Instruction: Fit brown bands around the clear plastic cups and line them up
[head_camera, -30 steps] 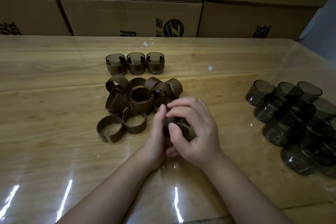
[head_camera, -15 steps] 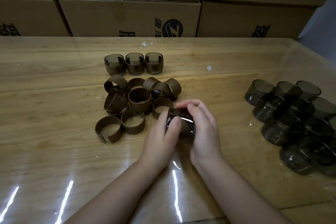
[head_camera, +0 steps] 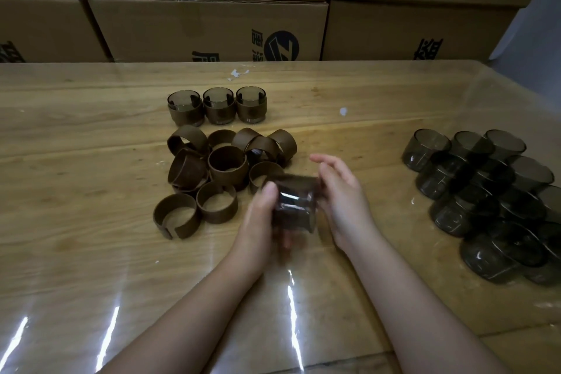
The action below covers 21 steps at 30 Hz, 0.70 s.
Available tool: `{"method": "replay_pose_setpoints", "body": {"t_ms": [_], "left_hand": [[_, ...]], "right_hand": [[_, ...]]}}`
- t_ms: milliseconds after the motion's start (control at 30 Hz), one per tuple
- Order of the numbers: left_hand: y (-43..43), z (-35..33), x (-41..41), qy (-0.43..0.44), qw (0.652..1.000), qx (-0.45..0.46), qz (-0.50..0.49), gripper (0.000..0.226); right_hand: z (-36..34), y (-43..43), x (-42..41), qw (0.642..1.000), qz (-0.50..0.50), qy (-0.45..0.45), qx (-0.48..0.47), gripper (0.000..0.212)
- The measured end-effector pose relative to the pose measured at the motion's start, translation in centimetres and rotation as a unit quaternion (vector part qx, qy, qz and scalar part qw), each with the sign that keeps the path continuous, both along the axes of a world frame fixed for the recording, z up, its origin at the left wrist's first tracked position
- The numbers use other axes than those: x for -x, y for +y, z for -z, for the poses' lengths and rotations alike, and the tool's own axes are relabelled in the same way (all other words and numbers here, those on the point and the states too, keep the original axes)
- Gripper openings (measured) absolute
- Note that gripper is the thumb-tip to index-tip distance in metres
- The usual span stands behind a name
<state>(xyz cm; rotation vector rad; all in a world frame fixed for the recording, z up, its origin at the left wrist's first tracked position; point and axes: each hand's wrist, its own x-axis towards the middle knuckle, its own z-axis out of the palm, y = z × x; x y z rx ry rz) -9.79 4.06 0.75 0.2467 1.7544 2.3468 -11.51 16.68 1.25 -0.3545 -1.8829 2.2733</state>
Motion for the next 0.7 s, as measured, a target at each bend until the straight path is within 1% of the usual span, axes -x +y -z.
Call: {"method": "replay_pose_setpoints", "body": {"t_ms": [33,67,100,167,200,233,267,333,433,567,633,700], "left_hand": [[-0.1,-0.2,0.4,-0.012,0.999,-0.032,-0.017,0.054],[-0.3,-0.3,0.7,-0.019,0.997,-0.065,-0.031,0.053],[-0.6,-0.4,0.9,-0.021,0.995,-0.093,-0.040,0.052],[-1.0,-0.5,1.1,-0.026,0.990,-0.132,-0.044,0.051],[-1.1,-0.5,1.2,-0.033,0.988,-0.145,-0.043,0.048],[-1.2,-0.6,1.2,-0.043,0.986,-0.155,-0.038,0.045],[-1.3,-0.7,1.2,-0.051,0.985,-0.160,-0.037,0.049],[-1.3,-0.7,1.1,-0.050,0.987,-0.152,-0.035,0.068],[-1.3,-0.3,1.0,-0.020,0.992,-0.119,-0.044,0.066],[-1.4,0.0,1.1,0.019,0.995,-0.089,-0.042,0.079],[-1.5,0.0,1.1,0.032,0.996,-0.070,-0.045,0.079],[-1.5,0.1,1.1,0.042,0.996,-0.046,-0.061,0.081]], "right_hand": [[0.2,-0.1,0.0,0.996,-0.027,0.023,-0.086,0.028],[0.5,-0.3,-0.1,0.980,-0.061,0.045,-0.182,0.030],[0.8,-0.5,-0.1,0.952,-0.093,0.062,-0.283,0.032],[1.5,-1.0,0.0,0.873,-0.127,0.084,-0.464,0.031],[1.7,-1.2,0.2,0.839,-0.135,0.083,-0.521,0.027],[1.6,-1.3,0.2,0.822,-0.142,0.075,-0.547,0.025],[1.6,-1.3,0.3,0.821,-0.145,0.066,-0.548,0.025],[1.5,-1.1,0.4,0.842,-0.137,0.061,-0.518,0.026],[1.4,-1.0,0.1,0.887,-0.109,0.067,-0.445,0.026],[1.3,-0.7,0.1,0.945,-0.078,0.045,-0.314,0.033],[1.2,-0.5,0.2,0.963,-0.056,0.031,-0.262,0.032],[1.1,-0.4,0.2,0.973,-0.042,0.028,-0.227,0.032]]}}
